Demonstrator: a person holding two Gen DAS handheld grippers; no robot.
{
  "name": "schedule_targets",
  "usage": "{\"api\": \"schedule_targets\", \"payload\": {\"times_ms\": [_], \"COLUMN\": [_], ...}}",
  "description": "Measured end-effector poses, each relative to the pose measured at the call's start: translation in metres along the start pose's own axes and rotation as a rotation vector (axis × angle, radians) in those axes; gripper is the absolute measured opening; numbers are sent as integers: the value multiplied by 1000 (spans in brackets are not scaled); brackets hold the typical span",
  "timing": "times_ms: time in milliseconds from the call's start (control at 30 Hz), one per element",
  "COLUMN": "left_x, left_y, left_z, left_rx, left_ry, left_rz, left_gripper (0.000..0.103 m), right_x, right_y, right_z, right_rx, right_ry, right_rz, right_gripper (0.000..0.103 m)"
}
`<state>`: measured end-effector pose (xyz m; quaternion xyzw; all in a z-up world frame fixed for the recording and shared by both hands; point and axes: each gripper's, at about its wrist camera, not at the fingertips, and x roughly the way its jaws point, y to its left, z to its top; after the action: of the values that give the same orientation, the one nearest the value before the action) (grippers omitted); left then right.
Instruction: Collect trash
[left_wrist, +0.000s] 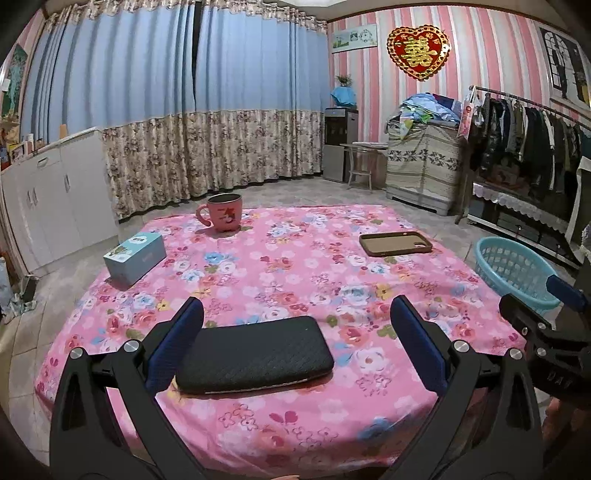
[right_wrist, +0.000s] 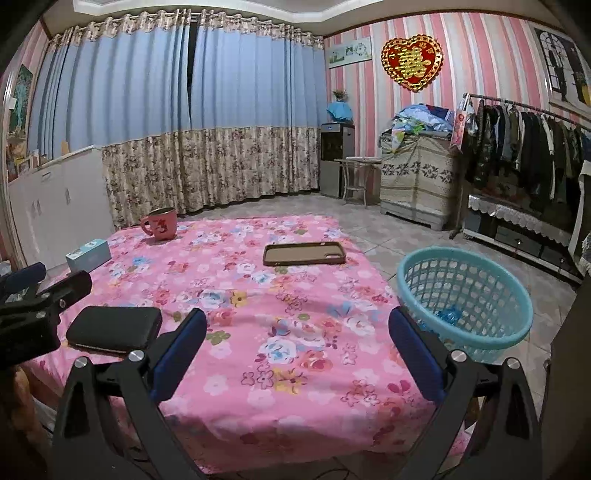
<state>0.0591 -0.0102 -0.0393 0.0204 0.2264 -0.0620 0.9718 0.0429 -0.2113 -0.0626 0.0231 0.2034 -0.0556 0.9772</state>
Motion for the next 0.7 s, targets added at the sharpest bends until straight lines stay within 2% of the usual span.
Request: {"api": "schedule_targets", "payload": {"times_ms": [700], "left_x": [3], "left_y": [-11], "left_z": [12], "left_rx": [40], "left_ry": [19], "left_rz": [5], "left_gripper": [98], "right_x": [-1], "right_y": [-11], "right_z": [11], "right_rx": [40], "right_ry": [22], "right_rz": [-10], "right_gripper": [97]}}
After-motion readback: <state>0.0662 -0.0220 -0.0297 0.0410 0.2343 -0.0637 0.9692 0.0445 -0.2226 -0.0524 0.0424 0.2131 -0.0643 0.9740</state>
